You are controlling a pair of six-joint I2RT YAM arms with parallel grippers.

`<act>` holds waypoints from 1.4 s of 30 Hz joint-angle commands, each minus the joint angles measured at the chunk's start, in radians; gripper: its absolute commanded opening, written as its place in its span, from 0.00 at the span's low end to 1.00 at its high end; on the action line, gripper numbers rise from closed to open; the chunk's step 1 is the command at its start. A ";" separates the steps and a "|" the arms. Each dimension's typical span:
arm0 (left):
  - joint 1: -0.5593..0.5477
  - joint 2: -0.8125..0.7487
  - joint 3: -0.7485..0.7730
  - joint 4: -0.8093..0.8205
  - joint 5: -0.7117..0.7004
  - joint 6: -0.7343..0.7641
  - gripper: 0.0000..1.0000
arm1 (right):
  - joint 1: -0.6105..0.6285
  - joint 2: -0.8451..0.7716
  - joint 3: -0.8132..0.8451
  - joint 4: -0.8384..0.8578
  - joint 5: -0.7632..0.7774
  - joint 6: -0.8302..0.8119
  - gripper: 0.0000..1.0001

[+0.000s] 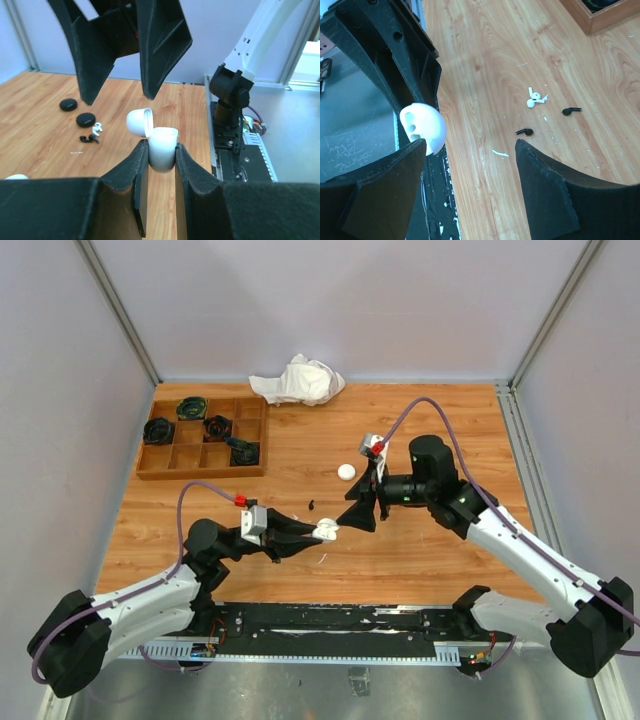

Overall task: Insert the wireless bluetooth earbuds into the charging case
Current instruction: Open the charging case.

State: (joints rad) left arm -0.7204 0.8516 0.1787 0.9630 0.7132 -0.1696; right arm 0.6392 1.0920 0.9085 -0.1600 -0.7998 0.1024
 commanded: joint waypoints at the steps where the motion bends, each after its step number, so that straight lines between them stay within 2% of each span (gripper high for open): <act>1: -0.007 -0.014 -0.078 0.282 -0.148 -0.064 0.00 | -0.012 -0.081 -0.003 0.029 0.051 -0.021 0.75; 5: -0.007 0.031 -0.111 0.455 -0.201 -0.148 0.00 | -0.012 -0.144 -0.094 0.171 0.024 -0.014 0.83; 8: -0.007 0.077 -0.097 0.546 -0.201 -0.201 0.00 | -0.009 -0.172 -0.173 0.326 -0.024 -0.019 0.83; 16: -0.009 0.234 -0.078 0.802 -0.233 -0.347 0.00 | 0.024 -0.216 -0.332 0.692 -0.009 -0.033 0.85; 20: -0.038 0.263 -0.045 0.805 -0.238 -0.353 0.00 | 0.052 -0.205 -0.368 0.828 0.009 -0.013 0.85; 24: -0.050 0.244 -0.032 0.806 -0.271 -0.326 0.00 | 0.070 -0.175 -0.376 0.884 0.007 0.020 0.81; 28: -0.050 0.211 -0.034 0.805 -0.292 -0.296 0.00 | 0.070 -0.185 -0.426 0.968 0.073 0.052 0.82; 32: -0.050 0.187 -0.037 0.806 -0.296 -0.282 0.00 | 0.071 -0.192 -0.425 0.963 0.104 0.071 0.80; 42: -0.050 0.160 -0.007 0.806 -0.294 -0.262 0.00 | 0.092 -0.078 -0.385 1.120 0.005 0.212 0.68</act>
State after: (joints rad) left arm -0.7628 1.0237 0.1333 1.5265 0.4305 -0.4568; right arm 0.7082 0.9825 0.4942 0.8356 -0.7536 0.2382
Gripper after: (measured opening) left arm 0.245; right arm 0.708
